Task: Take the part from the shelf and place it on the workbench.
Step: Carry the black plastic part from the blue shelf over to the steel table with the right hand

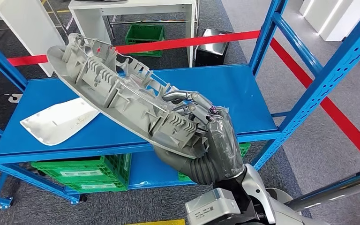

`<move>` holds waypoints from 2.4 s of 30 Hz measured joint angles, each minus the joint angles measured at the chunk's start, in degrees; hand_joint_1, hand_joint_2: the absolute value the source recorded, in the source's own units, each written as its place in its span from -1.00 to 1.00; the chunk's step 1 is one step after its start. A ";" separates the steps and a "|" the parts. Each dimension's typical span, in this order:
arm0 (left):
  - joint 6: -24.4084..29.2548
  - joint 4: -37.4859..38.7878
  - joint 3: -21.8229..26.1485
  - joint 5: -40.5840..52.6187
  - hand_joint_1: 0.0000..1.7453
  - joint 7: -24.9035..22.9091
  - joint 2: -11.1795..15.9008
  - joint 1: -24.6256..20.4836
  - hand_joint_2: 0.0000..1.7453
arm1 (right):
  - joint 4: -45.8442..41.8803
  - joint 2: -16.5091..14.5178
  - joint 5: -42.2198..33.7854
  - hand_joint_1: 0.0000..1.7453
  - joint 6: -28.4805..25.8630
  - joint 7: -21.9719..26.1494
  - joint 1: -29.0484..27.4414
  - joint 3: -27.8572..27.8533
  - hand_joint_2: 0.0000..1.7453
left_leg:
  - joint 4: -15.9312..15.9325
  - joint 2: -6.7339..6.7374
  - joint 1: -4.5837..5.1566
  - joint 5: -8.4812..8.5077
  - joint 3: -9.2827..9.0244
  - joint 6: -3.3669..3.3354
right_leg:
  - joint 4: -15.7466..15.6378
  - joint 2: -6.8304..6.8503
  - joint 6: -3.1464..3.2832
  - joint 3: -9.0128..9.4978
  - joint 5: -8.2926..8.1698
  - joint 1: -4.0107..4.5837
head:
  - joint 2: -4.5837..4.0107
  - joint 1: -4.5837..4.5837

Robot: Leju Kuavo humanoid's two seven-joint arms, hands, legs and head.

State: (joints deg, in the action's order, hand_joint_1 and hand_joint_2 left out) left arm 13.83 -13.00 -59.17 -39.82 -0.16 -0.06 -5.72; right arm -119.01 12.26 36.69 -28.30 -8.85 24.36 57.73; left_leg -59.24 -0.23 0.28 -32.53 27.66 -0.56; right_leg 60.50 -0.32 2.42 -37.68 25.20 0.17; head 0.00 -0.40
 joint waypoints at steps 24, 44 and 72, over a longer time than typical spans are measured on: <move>0.56 0.06 -0.01 0.07 -1.00 -0.28 -0.25 0.06 1.00 | -0.20 0.62 1.65 1.00 -0.15 -0.58 -1.04 -0.29 1.00 | -13.54 0.22 -1.03 -3.41 11.48 2.54 | -2.07 0.32 0.39 3.74 2.14 -0.90 | 0.00 0.35; 0.78 0.04 0.00 -0.07 -1.00 -0.79 -0.27 -0.17 1.00 | -1.11 1.49 3.04 1.00 -0.48 -0.96 -2.91 -0.44 1.00 | 1.61 0.43 0.12 7.10 7.51 -0.89 | 4.67 0.27 -1.57 4.75 4.76 -0.37 | 0.00 1.81; 1.15 0.04 -0.02 -0.04 -1.00 -0.44 0.01 -0.48 1.00 | -3.13 2.71 6.24 1.00 -0.68 -4.25 -4.34 -1.84 1.00 | 1.80 0.50 -0.36 6.37 6.51 -1.11 | 13.76 0.55 -2.60 -1.58 8.48 -0.78 | 0.00 1.66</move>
State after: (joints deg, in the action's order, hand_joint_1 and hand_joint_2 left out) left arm 14.98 -12.96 -59.19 -39.87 -0.60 -0.05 -6.19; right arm -122.14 14.97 42.93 -28.98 -13.10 20.02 55.89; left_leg -57.45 0.27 -0.08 -26.16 34.17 -1.67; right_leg 74.27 0.22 -0.19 -39.25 33.68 -0.61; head 0.00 1.26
